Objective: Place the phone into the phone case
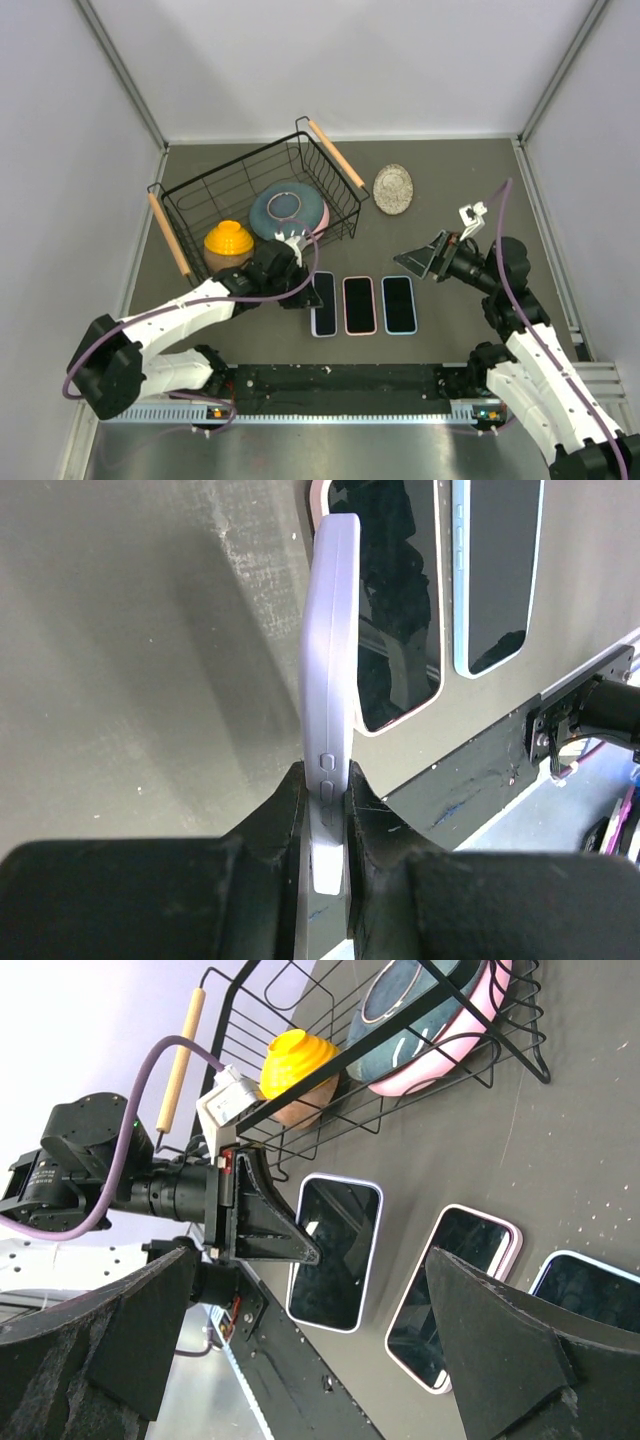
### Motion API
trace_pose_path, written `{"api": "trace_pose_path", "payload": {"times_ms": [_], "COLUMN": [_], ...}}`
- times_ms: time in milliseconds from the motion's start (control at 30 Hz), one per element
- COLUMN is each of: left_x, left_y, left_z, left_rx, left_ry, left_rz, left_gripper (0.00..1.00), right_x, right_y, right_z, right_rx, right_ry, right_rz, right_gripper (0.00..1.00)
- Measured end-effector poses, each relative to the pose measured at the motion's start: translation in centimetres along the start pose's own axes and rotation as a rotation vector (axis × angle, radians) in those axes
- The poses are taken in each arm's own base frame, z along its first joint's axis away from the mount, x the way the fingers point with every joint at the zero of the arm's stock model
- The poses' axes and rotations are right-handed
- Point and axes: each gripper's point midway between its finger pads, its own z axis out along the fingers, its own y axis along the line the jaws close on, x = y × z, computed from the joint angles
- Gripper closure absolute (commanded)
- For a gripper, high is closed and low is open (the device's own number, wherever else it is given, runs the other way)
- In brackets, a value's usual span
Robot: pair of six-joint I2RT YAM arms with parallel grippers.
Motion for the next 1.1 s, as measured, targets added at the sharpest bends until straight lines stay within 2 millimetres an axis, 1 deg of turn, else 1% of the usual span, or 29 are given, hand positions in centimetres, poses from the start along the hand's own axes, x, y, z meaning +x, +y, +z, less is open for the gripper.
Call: {"api": "trace_pose_path", "payload": {"times_ms": [167,267,333,367,467,500,600,733,967,1100], "left_x": [0.7,1.7,2.0,2.2,3.0,3.1,3.0,3.0,2.8,2.7], "left_y": [0.2,0.6,0.5,0.5,0.4,0.4,0.5,1.3,1.7,2.3], "left_z": [0.0,0.3,0.5,0.5,1.0,1.0,1.0,0.9,0.1,-0.5], "left_rx": [-0.034,-0.052,-0.057,-0.06,-0.077,-0.077,-0.094,-0.131,-0.155,-0.183], "left_ry": [-0.005,0.01,0.013,0.017,0.033,0.034,0.021,0.012,-0.014,-0.033], "left_rz": [-0.02,-0.034,-0.034,-0.036,-0.045,-0.044,-0.055,-0.068,-0.066,-0.064], "left_gripper": [1.0,1.0,0.99,0.92,0.76,0.68,0.6,0.58,0.55,0.55], "right_x": [0.2,0.4,0.5,0.5,0.6,0.6,0.7,0.8,0.9,1.2], "right_y": [0.2,0.3,0.3,0.4,0.6,0.6,0.7,0.6,0.4,-0.2], "right_z": [-0.4,-0.6,-0.8,-0.8,-1.2,-1.2,-1.4,-1.4,-1.3,-1.1], "right_rx": [0.001,0.003,0.006,0.005,0.005,0.004,0.005,0.01,0.017,0.037], "right_ry": [0.0,0.003,0.005,0.004,-0.001,-0.002,-0.001,0.001,0.005,0.022], "right_rz": [0.0,0.003,0.006,0.005,0.002,0.001,0.002,0.006,0.012,0.024], "right_gripper": [0.01,0.01,0.01,0.01,0.01,0.01,0.01,0.01,0.01,0.01]}}
